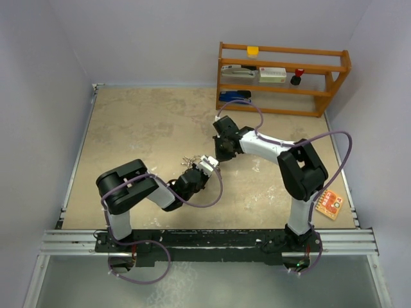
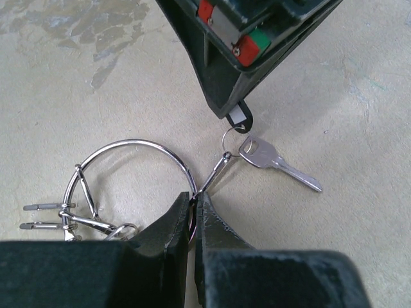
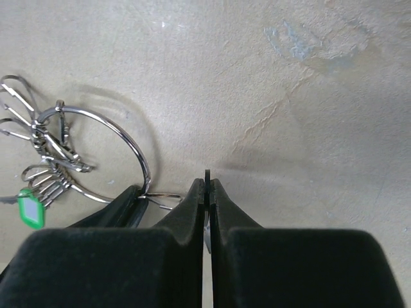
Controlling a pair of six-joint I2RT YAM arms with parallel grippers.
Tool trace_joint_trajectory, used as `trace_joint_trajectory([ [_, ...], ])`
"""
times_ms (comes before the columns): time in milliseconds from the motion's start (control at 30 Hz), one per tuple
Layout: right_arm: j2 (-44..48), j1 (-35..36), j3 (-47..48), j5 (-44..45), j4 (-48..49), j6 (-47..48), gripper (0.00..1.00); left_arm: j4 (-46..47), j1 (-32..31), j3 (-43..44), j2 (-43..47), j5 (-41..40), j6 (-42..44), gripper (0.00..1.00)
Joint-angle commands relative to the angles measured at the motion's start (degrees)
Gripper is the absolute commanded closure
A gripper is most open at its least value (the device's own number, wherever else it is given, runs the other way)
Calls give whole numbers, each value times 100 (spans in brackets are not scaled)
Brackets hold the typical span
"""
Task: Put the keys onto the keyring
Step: Pick up the keyring from the center of the board.
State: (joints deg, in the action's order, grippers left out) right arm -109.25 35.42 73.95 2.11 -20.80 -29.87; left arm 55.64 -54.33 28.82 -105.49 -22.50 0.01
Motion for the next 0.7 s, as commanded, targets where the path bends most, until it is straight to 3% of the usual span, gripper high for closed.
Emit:
trace_joint_trajectory([
  [0, 548, -132, -96, 582, 100, 237, 100, -801, 120, -37, 217, -519, -159, 94],
  [133, 939, -136, -343, 784, 471, 344, 100, -719, 221, -208, 682, -815, -428, 79],
  [267, 1407, -133, -526, 918, 935, 598, 100, -764, 561, -521, 1786, -889, -857, 69],
  [467, 2424, -132, -1032, 1146, 2056, 1152, 100, -1409, 939, -635, 3277, -966, -1030, 67],
  [667, 3453, -132, -1446, 1272, 3060, 1799, 100, -1794, 952, -554, 3817, -937, -1060, 67],
])
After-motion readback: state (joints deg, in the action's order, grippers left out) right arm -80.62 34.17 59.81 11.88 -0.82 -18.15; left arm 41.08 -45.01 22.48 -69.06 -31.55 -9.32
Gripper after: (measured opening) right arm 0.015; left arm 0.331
